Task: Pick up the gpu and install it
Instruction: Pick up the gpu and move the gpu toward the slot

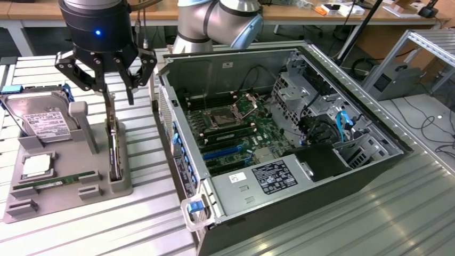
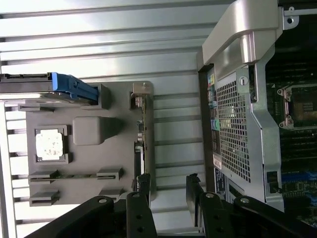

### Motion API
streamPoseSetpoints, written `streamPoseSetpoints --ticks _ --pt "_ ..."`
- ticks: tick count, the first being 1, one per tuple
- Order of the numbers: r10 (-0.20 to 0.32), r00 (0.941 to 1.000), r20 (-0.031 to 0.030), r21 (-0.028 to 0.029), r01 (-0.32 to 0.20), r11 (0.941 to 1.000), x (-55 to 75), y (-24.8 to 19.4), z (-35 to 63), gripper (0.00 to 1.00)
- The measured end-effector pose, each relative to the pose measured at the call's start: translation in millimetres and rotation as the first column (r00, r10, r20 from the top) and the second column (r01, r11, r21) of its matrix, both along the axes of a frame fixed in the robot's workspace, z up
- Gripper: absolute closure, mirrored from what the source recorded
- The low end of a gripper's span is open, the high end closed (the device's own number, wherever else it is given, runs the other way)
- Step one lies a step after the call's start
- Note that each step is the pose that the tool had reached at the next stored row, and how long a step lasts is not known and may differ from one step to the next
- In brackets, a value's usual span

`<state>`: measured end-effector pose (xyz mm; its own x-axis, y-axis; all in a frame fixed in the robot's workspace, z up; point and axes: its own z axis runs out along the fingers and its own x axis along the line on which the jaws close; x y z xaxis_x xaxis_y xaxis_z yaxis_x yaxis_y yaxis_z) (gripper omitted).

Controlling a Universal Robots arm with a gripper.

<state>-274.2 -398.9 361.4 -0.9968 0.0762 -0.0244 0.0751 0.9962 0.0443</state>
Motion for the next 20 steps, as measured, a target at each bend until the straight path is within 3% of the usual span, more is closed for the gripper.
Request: streamPoseSetpoints --ticks 20 --pt "0.000 1.0000 0.0001 0.0000 0.000 1.0000 -3.7 0.0 -8.4 0.58"
